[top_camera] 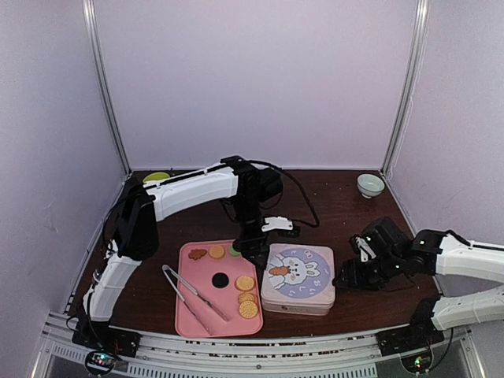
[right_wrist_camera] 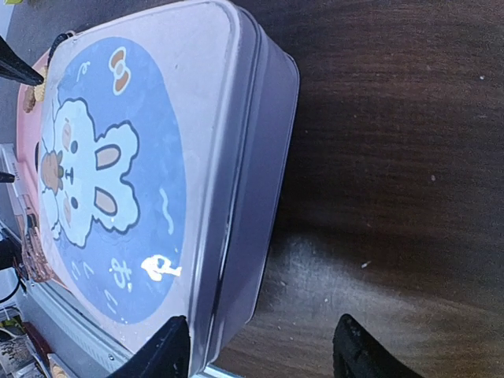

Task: Pack the cookies
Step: Adjust the box lid on the packing box, then press the box lid onto the packing box.

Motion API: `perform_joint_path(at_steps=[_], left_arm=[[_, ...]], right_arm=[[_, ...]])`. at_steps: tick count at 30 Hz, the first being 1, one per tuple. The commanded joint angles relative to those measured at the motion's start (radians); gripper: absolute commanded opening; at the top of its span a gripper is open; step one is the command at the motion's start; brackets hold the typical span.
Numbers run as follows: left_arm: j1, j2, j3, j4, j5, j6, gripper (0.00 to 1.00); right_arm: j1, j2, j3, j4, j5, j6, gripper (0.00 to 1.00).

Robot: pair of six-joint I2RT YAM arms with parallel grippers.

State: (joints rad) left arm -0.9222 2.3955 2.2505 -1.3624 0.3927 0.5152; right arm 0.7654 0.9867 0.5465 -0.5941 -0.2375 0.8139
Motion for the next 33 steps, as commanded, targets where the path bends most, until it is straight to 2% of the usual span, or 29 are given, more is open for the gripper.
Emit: perform_joint_path(at_steps=[1, 6, 11, 14, 22, 28, 33], left_arm=[[-0.007, -0.04, 0.031, -0.007, 0.004, 0.008, 0.85], [-0.007, -0.041, 0.03, -0.007, 0.005, 0.006, 0.85], [-0.007, -0.039, 0.031, -0.007, -0.001, 0.006, 0.85], [-0.007, -0.04, 0.029, -0.007, -0.005, 0.007, 0.85], [-0.007, -0.034, 0.029, -0.007, -0.002, 0.01, 0.85], [-0.007, -0.026, 0.04, -0.007, 0.0, 0.008, 0.85], [-0.007, -0.015, 0.051, -0.007, 0.006, 0.004, 0.85]], right_arm=[[0.018, -0.096, 0.047, -0.142, 0.055, 0.013, 0.61], [0.094, -0.111, 0.066, -0.099, 0.051, 0.065, 0.5], [0.144, -0.013, 0.063, -0.033, 0.049, 0.08, 0.49], [0.146, 0.039, 0.015, 0.01, 0.036, 0.082, 0.48], [0.149, 0.064, -0.096, -0.012, 0.061, 0.083, 0.34], [0.151, 0.061, -0.109, -0.071, 0.09, 0.083, 0.21], [0.153, 0.099, -0.117, -0.037, 0.088, 0.098, 0.14]])
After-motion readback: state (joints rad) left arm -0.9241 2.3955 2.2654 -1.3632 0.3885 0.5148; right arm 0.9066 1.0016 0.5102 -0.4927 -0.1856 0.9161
